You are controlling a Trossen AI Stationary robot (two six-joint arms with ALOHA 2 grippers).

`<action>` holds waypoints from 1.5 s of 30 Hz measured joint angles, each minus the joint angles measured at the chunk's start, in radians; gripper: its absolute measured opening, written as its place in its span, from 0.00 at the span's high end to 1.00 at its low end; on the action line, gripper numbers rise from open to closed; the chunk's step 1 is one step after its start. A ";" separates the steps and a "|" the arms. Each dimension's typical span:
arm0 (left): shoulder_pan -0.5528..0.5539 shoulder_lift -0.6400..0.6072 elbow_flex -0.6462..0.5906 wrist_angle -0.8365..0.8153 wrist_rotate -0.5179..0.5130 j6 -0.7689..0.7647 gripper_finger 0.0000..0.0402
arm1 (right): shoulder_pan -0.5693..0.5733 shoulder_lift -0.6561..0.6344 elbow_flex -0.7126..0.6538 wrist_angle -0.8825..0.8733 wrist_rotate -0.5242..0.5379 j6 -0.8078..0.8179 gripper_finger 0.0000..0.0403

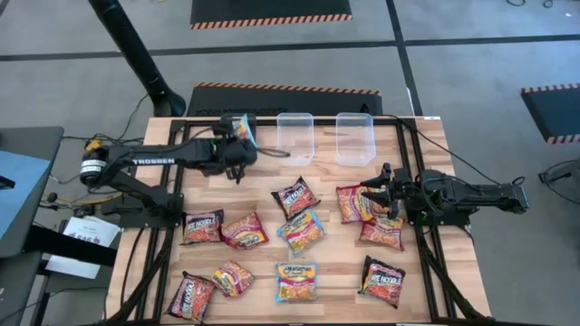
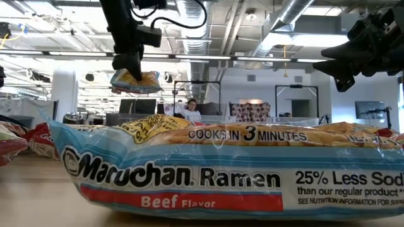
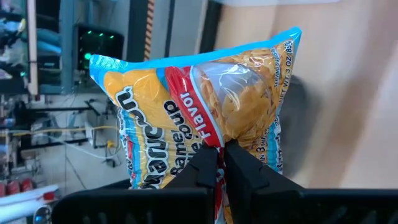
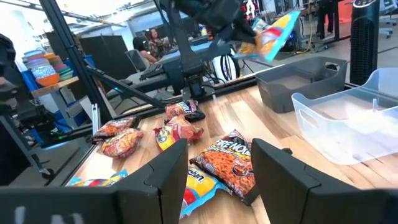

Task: Sort Maruchan noodles
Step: Put the blue noodle pack into the black bin

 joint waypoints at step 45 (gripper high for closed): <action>0.435 0.003 -0.059 0.396 0.340 0.452 1.00 | 0.000 0.000 0.000 -0.017 0.000 0.000 0.50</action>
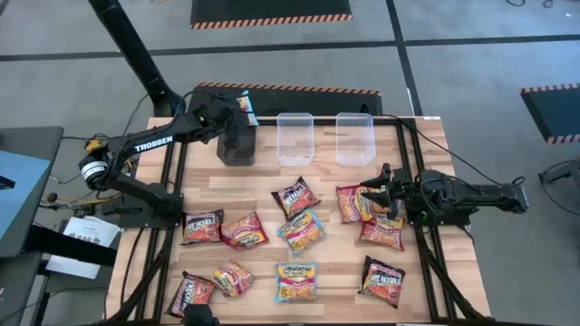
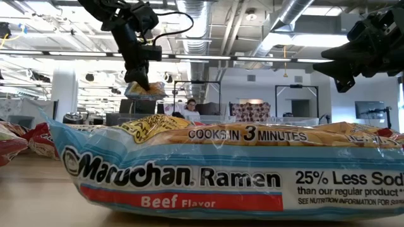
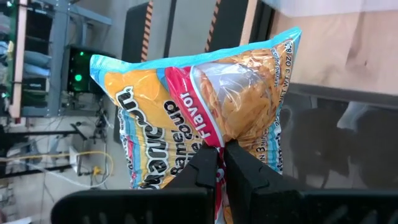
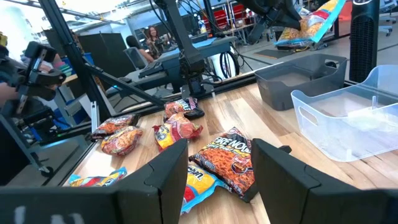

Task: Sort Maruchan noodles
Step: Put the blue noodle pack into the black bin

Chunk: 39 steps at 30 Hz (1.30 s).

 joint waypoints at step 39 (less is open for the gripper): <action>0.037 0.242 -0.001 0.097 -0.112 0.194 1.00 | 0.000 0.000 0.000 0.004 0.000 0.001 0.50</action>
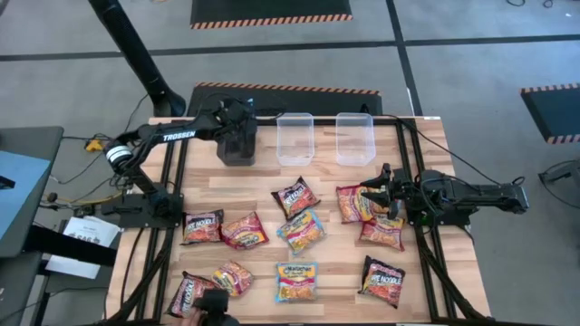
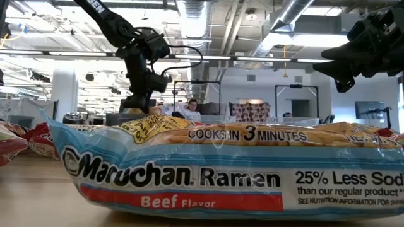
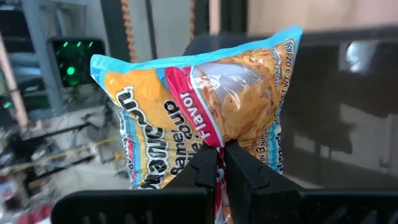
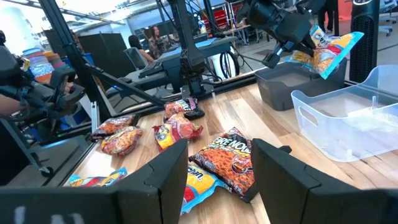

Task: Sort Maruchan noodles
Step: Put the blue noodle pack into the black bin

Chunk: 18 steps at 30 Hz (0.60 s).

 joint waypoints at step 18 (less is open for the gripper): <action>-0.001 0.005 0.000 0.043 -0.002 0.018 1.00 | 0.000 0.000 0.000 0.000 0.000 0.000 0.50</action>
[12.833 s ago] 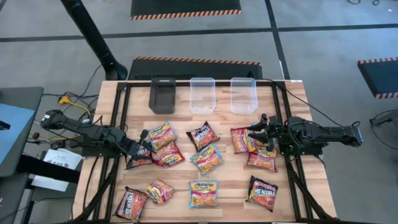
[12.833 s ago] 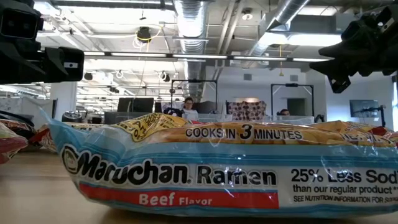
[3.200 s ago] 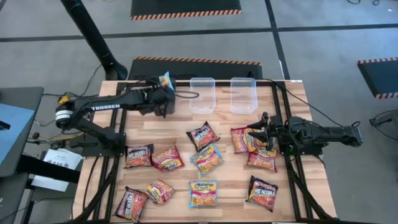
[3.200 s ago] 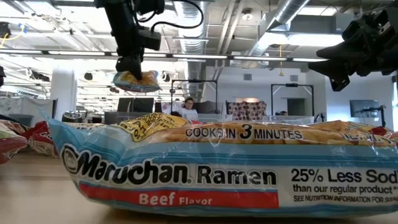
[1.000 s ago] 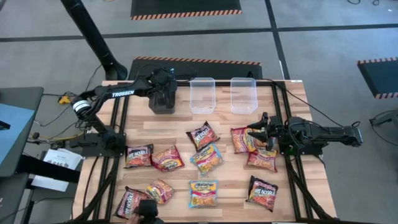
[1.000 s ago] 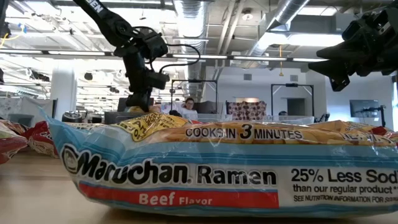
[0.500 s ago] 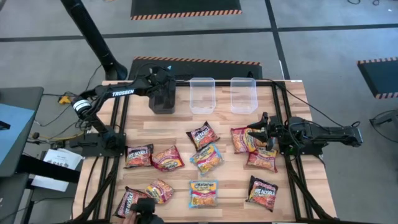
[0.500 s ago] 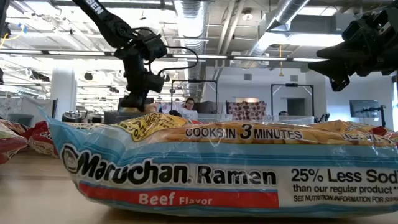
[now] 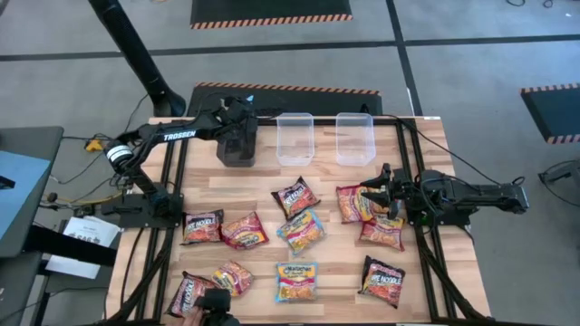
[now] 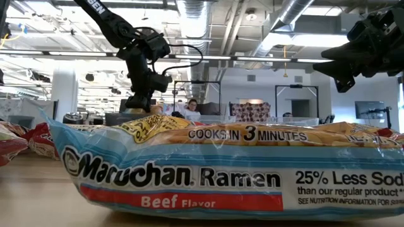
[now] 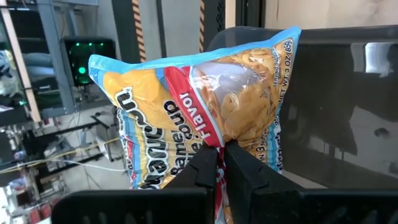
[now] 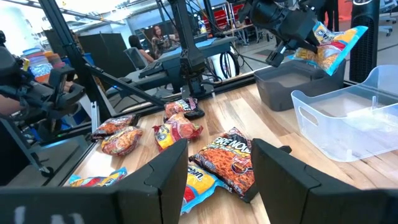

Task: Sort Maruchan noodles
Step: Put the blue noodle pack into the black bin

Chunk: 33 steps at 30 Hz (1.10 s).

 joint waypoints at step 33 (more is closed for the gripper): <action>-0.018 0.000 0.000 -0.029 -0.026 -0.089 0.72 | 0.000 0.000 0.000 0.000 0.000 0.000 0.50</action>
